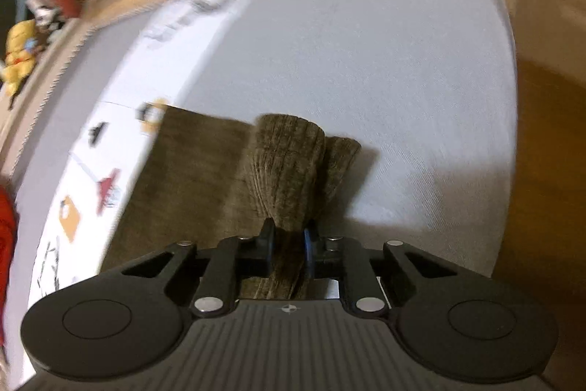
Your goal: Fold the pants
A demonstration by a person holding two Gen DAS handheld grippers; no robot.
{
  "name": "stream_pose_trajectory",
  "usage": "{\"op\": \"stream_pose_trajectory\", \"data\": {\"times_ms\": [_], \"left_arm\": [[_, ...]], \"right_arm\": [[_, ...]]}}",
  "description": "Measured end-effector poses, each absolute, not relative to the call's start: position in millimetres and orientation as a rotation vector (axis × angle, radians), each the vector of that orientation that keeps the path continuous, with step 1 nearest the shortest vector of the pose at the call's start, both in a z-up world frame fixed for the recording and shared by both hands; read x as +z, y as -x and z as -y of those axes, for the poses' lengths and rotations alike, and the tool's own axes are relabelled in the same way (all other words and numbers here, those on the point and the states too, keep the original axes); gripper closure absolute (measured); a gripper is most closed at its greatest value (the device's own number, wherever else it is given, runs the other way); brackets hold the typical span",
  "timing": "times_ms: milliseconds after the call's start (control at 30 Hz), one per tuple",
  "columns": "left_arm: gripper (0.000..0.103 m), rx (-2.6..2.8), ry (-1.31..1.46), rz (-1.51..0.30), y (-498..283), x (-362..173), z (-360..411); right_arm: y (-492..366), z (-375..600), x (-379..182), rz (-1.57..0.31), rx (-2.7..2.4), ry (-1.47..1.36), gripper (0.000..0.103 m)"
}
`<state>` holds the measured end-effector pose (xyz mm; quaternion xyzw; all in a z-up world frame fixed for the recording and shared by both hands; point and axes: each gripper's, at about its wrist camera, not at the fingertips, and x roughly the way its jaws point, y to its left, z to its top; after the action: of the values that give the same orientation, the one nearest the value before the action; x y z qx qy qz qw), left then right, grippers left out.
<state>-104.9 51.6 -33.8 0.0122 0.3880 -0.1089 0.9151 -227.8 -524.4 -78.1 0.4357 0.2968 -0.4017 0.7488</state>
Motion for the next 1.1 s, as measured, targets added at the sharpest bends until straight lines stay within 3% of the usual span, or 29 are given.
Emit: {"op": "stream_pose_trajectory", "data": {"times_ms": [67, 200, 300, 433, 633, 700, 900, 1033, 1100], "left_arm": [[0.025, -0.200, -0.010, -0.797, 105, -32, -58], [0.025, -0.150, 0.019, -0.801, 105, -31, -73], [0.025, -0.108, 0.066, -0.827, 106, -33, -90], [0.025, -0.063, 0.175, -0.892, 103, -40, -115], [0.025, -0.019, 0.286, -0.984, 101, -54, -139], [0.025, -0.013, 0.293, -0.995, 102, -55, -142], [0.025, -0.038, 0.284, -1.005, 101, -56, -135], [0.025, -0.041, 0.279, -1.004, 98, -56, -130], [0.025, -0.040, 0.273, -1.004, 98, -56, -128]], "right_arm": [[217, 497, -46, -0.586, -0.839, -0.822, 0.088], [179, 382, 26, -0.433, -0.625, -0.302, 0.091], [165, 280, 40, -0.333, -0.364, -0.053, 0.092], [153, 164, 3, -0.416, 0.001, 0.116, 0.091], [144, 59, -101, -0.830, 0.441, 0.443, 0.090], [153, 47, -110, -0.799, 0.434, 0.552, 0.090], [162, 61, -74, -0.779, 0.624, 0.370, 0.081], [161, 63, -63, -0.724, 0.561, 0.333, 0.061], [152, 66, -64, -0.733, 0.507, 0.306, 0.059]]}}
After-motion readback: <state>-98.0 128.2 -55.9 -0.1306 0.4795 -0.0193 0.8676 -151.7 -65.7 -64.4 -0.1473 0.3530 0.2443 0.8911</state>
